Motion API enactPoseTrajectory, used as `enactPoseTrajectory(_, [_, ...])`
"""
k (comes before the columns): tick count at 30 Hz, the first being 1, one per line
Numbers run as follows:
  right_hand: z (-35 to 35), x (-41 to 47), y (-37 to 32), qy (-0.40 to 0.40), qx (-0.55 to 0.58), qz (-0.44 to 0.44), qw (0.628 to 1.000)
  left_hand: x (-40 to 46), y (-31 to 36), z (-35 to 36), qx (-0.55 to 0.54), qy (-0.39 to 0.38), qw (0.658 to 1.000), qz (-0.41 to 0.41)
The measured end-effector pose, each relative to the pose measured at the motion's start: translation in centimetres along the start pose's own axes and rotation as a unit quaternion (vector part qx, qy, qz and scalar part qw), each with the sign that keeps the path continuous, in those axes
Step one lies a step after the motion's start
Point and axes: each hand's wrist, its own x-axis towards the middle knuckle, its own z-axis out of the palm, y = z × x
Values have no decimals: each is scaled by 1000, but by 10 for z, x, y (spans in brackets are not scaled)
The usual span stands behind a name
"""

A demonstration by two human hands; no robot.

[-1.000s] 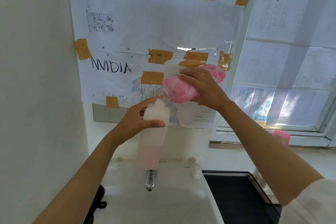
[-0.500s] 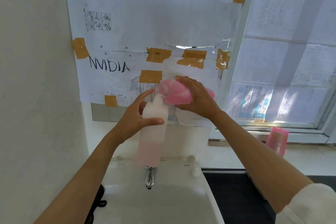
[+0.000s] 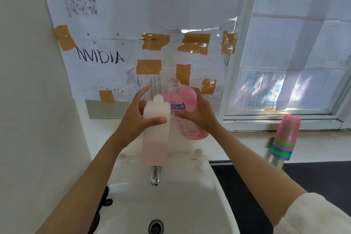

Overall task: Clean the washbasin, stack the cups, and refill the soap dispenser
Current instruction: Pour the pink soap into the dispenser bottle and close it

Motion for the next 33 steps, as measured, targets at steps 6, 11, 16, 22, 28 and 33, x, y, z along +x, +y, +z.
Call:
enactPoseTrajectory(6, [20, -21, 48, -25, -23, 94, 995, 3, -19, 9, -7, 21, 1000, -2])
enactPoseTrajectory(11, [30, -39, 79, -71, 70, 175, 979, 8, -35, 14, -2, 40, 999, 0])
enactPoseTrajectory(16, [37, -50, 102, -79, 134, 226, 962, 12, -47, 17, -4, 48, 999, -20])
enactPoseTrajectory(22, [46, -50, 119, -110, 146, 248, 951, 16, -57, 19, 12, 64, 998, -18])
enactPoseTrajectory(28, [49, -49, 129, -107, 159, 252, 949, 15, -59, 17, 6, 79, 997, -25])
enactPoseTrajectory(33, [52, -51, 131, -93, 120, 251, 956, 11, -58, 19, 17, 86, 996, -27])
